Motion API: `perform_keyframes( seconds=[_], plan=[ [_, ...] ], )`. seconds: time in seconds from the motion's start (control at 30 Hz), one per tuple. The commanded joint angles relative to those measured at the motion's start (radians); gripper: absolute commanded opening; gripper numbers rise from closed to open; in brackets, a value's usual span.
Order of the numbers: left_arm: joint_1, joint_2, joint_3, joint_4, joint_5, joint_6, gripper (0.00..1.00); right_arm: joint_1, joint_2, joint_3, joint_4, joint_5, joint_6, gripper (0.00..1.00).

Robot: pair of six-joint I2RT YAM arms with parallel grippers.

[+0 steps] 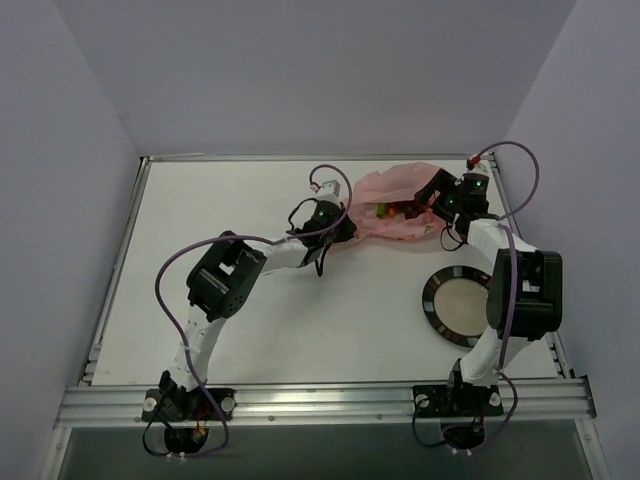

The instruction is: Take the fake fruits out of the plastic bag

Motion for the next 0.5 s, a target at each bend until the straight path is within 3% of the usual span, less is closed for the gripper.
perform_keyframes(
  seconds=[0.0, 0.1, 0.2, 0.23, 0.37, 0.47],
  plan=[
    [0.015, -0.1, 0.015, 0.078, 0.022, 0.038, 0.02, 0.06, -0.047, -0.013, 0.049, -0.033, 0.012, 0.77],
    [0.015, -0.111, -0.016, 0.106, 0.022, 0.044, 0.02, 0.106, -0.01, 0.022, 0.046, -0.036, 0.002, 0.66],
    [0.016, -0.121, -0.051, 0.12, 0.016, 0.056, 0.02, 0.091, 0.029, 0.081, 0.045, -0.025, 0.014, 0.33],
    [0.018, -0.126, -0.059, 0.126, 0.011, 0.056, 0.02, 0.088, 0.043, 0.101, 0.045, -0.024, 0.02, 0.17],
    [0.019, -0.124, -0.085, 0.15, 0.019, 0.055, 0.02, 0.043, 0.157, 0.255, 0.04, -0.037, 0.043, 0.01],
    [0.019, -0.123, -0.102, 0.164, 0.026, 0.056, 0.02, 0.038, 0.253, 0.378, 0.06, -0.1, 0.058, 0.0]
  ],
)
